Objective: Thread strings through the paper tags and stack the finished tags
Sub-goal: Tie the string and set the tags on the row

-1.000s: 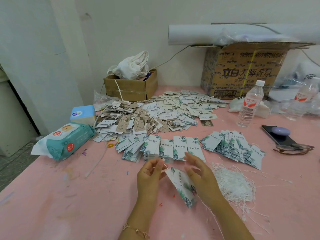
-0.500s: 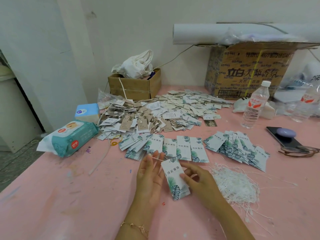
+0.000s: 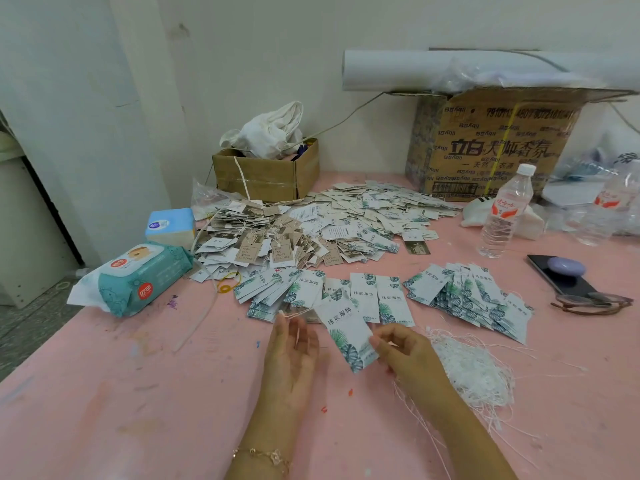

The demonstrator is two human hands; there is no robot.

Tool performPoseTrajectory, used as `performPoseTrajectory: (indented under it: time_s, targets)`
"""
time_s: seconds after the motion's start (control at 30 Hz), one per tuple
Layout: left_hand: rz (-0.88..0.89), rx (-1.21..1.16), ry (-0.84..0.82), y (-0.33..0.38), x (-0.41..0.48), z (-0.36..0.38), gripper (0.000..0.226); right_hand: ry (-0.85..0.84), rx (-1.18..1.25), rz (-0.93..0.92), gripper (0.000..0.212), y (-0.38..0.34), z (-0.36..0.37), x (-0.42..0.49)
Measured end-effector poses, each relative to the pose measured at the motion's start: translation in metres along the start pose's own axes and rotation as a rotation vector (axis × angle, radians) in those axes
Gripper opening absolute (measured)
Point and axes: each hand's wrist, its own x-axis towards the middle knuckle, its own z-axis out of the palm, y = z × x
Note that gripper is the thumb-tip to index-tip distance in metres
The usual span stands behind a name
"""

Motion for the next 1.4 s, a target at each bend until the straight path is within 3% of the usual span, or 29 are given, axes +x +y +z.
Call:
performPoseTrajectory:
  time_s: [0.13, 0.53, 0.83, 1.07, 1.2, 1.27, 1.4]
  targets:
    - [0.001, 0.165, 0.094, -0.007, -0.001, 0.001, 0.011, 0.082, 0.104, 0.033, 0.005, 0.002, -0.007, 0.005]
    - [0.046, 0.466, 0.057, -0.017, -0.008, 0.008, 0.014, 0.409, 0.419, 0.047, 0.005, -0.004, -0.037, 0.021]
    - [0.04, 0.51, 0.071, -0.017, -0.01, 0.012, 0.019, 0.846, 0.339, 0.07, 0.01, -0.002, -0.101, 0.07]
    - [0.04, 0.506, 0.086, -0.017, -0.009, 0.014, 0.02, 0.947, 0.305, 0.168, 0.024, 0.007, -0.121, 0.098]
    - [0.045, 0.514, 0.08, -0.017, -0.009, 0.013, 0.02, 0.983, 0.044, 0.206, 0.035, 0.007, -0.111, 0.095]
    - [0.04, 0.514, 0.086, -0.017, -0.009, 0.014, 0.02, 0.954, -0.165, 0.115, 0.039, 0.005, -0.1, 0.086]
    - [0.035, 0.51, 0.09, -0.017, -0.01, 0.014, 0.018, 0.646, -0.589, -0.167, 0.033, 0.002, -0.072, 0.07]
